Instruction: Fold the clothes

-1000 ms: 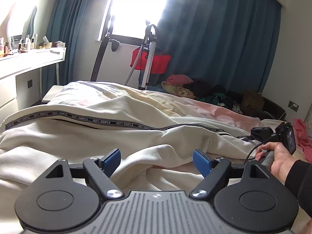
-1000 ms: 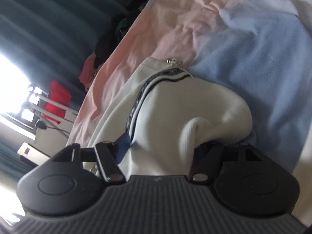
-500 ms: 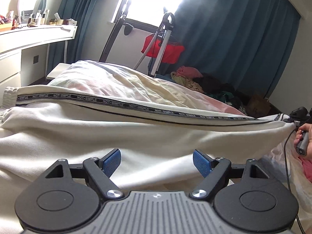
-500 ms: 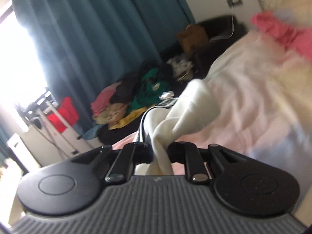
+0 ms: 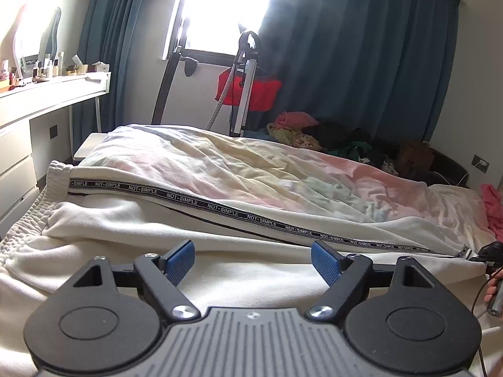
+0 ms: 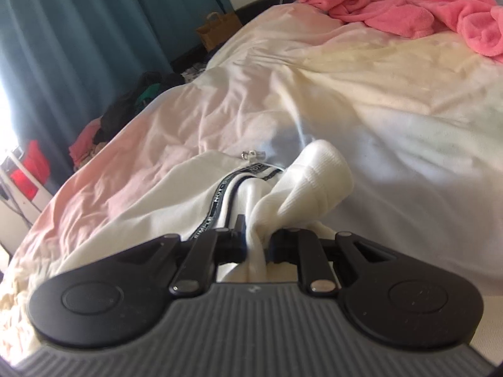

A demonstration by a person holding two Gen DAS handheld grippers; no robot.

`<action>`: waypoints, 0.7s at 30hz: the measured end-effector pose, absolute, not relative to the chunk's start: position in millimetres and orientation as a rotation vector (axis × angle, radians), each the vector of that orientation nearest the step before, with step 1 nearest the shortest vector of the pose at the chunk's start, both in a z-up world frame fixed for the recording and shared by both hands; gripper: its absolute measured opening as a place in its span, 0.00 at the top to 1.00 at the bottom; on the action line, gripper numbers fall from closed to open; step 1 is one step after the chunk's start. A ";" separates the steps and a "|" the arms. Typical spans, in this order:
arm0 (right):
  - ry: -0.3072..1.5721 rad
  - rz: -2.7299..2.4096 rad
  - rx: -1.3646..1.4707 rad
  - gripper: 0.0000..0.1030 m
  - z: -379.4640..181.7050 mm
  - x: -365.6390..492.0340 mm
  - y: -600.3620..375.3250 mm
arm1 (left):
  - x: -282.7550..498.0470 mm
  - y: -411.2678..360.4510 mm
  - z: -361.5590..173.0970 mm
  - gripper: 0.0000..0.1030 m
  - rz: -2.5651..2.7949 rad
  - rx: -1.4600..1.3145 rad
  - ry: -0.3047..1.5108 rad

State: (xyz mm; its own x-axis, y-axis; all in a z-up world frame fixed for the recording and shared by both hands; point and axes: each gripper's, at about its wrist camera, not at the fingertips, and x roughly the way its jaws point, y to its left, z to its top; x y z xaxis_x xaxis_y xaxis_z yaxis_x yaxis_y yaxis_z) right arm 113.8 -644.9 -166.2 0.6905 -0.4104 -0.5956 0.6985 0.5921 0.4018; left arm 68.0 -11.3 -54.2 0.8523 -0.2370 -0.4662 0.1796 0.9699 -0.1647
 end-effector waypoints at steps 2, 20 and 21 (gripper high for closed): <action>0.504 -0.674 0.639 0.81 -168.7 117.5 -639.1 | 68.9 -14.1 -52.9 0.19 -0.214 -0.106 0.498; 0.564 -0.336 0.322 0.15 -30.8 23.9 -497.6 | -7.1 -42.9 -22.2 0.16 -0.290 -0.010 0.418; 0.558 -0.297 0.297 0.15 -23.6 16.2 -481.3 | -11.2 -44.1 -21.3 0.16 -0.296 -0.010 0.420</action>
State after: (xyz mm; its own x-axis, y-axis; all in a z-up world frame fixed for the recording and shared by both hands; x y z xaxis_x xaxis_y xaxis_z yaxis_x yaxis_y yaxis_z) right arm 16.2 -481.3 -23.6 0.8082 -0.1937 -0.5562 0.3530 0.9153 0.1941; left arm -11.2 -44.1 -21.3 0.8711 -0.2850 -0.4000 0.2809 0.9572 -0.0702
